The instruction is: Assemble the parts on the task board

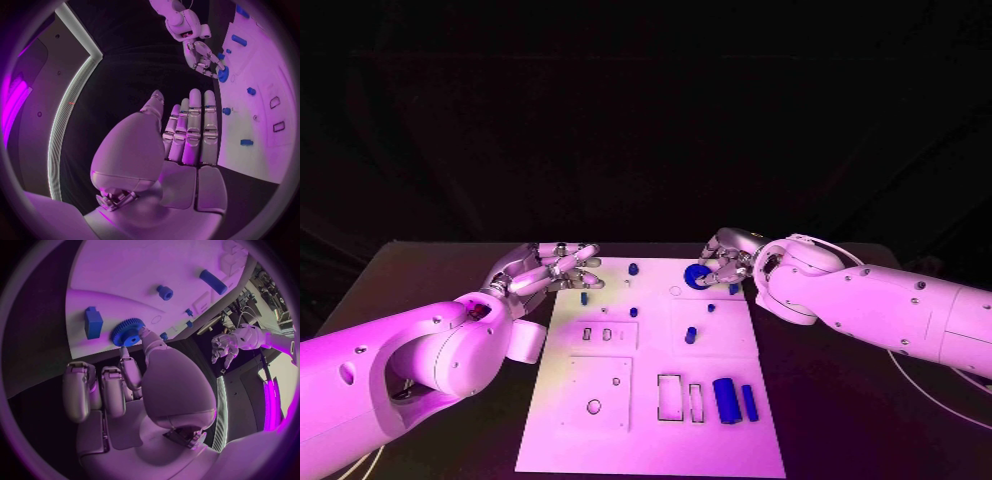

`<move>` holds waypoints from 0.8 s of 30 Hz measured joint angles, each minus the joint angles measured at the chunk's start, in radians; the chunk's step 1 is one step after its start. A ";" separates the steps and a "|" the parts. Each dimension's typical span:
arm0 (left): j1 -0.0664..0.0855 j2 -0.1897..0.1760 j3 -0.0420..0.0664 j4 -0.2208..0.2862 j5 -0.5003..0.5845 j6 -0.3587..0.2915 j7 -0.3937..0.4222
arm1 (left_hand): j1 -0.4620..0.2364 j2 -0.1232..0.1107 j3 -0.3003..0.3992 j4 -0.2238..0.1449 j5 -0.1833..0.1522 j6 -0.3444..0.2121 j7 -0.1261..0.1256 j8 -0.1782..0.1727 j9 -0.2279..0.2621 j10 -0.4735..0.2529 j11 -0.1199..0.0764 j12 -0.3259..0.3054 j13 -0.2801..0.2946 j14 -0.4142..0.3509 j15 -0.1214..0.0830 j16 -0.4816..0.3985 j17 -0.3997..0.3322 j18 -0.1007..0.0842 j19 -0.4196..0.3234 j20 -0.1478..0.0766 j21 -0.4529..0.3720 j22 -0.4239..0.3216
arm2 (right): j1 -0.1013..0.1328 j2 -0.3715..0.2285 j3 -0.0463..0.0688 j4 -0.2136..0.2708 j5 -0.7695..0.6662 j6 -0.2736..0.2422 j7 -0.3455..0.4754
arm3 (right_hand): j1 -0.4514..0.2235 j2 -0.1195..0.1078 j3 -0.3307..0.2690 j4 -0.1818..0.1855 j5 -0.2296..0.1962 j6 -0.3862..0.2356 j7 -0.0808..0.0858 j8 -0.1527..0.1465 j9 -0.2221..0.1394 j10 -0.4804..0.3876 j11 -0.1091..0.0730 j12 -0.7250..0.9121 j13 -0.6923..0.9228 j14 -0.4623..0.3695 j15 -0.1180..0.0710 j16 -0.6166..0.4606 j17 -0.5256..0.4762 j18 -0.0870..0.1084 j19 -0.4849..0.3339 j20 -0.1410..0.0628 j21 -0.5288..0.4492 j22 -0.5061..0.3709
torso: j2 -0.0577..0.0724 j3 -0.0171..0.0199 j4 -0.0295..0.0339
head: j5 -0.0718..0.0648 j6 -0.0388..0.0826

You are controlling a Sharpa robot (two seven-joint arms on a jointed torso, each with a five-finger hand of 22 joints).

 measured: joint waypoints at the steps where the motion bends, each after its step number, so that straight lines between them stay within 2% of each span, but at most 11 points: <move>1: 0.000 0.000 0.000 0.000 0.000 0.000 0.000 | 0.000 0.000 0.000 0.000 0.000 0.000 0.000 0.000 0.000 0.000 0.000 0.000 0.000 0.000 0.000 0.000 0.000 0.000 0.000 0.000 0.000 0.000 | -0.001 0.001 0.000 -0.002 0.000 0.001 0.000 | 0.000 0.000 0.000 0.000 0.000 0.000 0.000 0.000 0.000 0.000 0.000 0.000 0.001 0.000 0.000 0.000 0.000 0.000 0.000 0.000 0.000 0.000 | 0.000 0.0000 0.0000 | 0.000 0.000; 8: 0.000 0.000 0.000 -0.001 0.000 0.000 -0.001 | 0.000 0.000 0.000 0.000 0.000 0.000 0.000 0.000 0.000 0.000 0.000 0.000 0.000 0.000 0.000 0.000 0.000 0.000 0.000 0.000 0.000 0.000 | 0.000 0.008 0.001 -0.013 -0.001 0.006 0.000 | 0.005 0.005 0.000 0.000 0.022 0.000 0.000 0.004 0.002 0.000 0.000 0.006 0.007 0.000 0.000 0.000 0.000 0.000 0.004 -0.004 0.000 0.000 | 0.000 0.0006 0.0000 | 0.003 -0.002; 15: 0.000 0.001 0.000 -0.001 0.000 0.000 -0.001 | 0.000 0.000 0.000 0.000 0.000 0.000 0.000 0.000 0.000 0.000 0.000 0.000 0.000 0.000 0.000 0.000 0.001 0.000 0.000 0.000 0.000 0.000 | -0.001 0.013 0.001 -0.019 -0.002 0.011 0.001 | 0.010 0.010 0.005 -0.005 0.022 0.000 -0.001 0.010 0.004 0.007 0.000 0.017 0.019 0.000 0.000 0.004 0.000 0.000 0.004 -0.004 0.004 0.000 | 0.000 0.0006 -0.0011 | 0.004 -0.005; 18: 0.000 0.001 0.000 -0.001 0.000 0.000 -0.001 | 0.000 0.000 0.000 0.000 0.000 0.000 0.000 0.000 0.000 0.000 0.000 0.000 0.000 0.000 0.000 0.000 0.001 0.000 0.000 0.000 0.000 0.000 | -0.001 0.013 0.001 -0.019 -0.002 0.011 0.000 | 0.023 0.023 0.013 -0.011 0.022 0.015 -0.005 0.016 0.005 0.013 -0.006 0.025 0.026 0.000 0.000 0.004 0.000 0.000 0.004 -0.004 0.005 0.000 | 0.000 0.0006 -0.0010 | 0.003 -0.005; 20: 0.000 0.001 0.000 -0.001 0.000 0.000 -0.002 | 0.000 0.000 0.000 0.000 0.000 0.000 0.000 0.000 0.000 0.000 0.000 0.000 0.000 0.000 0.000 0.000 0.001 0.000 0.000 0.000 0.000 0.000 | -0.001 0.013 0.001 -0.019 -0.004 0.008 -0.001 | 0.031 0.028 0.027 -0.015 0.010 0.031 -0.006 0.024 0.005 0.027 -0.009 0.038 0.036 0.000 0.000 0.009 0.000 -0.013 0.007 -0.007 0.012 0.000 | 0.000 0.0006 -0.0010 | 0.003 -0.006; 22: 0.000 0.001 0.000 -0.001 0.000 0.000 -0.002 | 0.000 0.000 0.000 0.000 0.000 0.000 0.000 0.000 0.000 0.000 0.000 0.000 0.000 0.000 0.000 0.000 0.001 0.000 0.000 0.000 0.000 0.000 | -0.001 0.012 0.001 -0.016 -0.007 0.002 -0.001 | 0.042 0.031 0.041 -0.024 -0.020 0.053 -0.009 0.032 0.005 0.039 -0.015 0.051 0.037 0.000 0.000 0.010 0.000 -0.016 0.007 -0.007 0.016 0.000 | 0.000 0.0006 -0.0009 | 0.003 -0.006; 24: 0.000 0.001 0.000 -0.001 0.000 0.000 -0.002 | 0.000 0.000 0.000 0.000 0.000 0.000 0.000 0.000 0.000 0.000 0.000 0.000 0.001 0.000 0.000 0.000 0.001 0.000 0.000 0.000 0.000 -0.001 | -0.003 0.011 0.000 -0.013 -0.012 -0.006 -0.002 | 0.048 0.034 0.055 -0.029 -0.030 0.060 -0.006 0.035 0.005 0.047 -0.022 0.062 0.037 0.000 0.000 0.009 0.000 -0.016 0.010 -0.010 0.019 0.000 | 0.000 0.0006 -0.0007 | 0.003 -0.006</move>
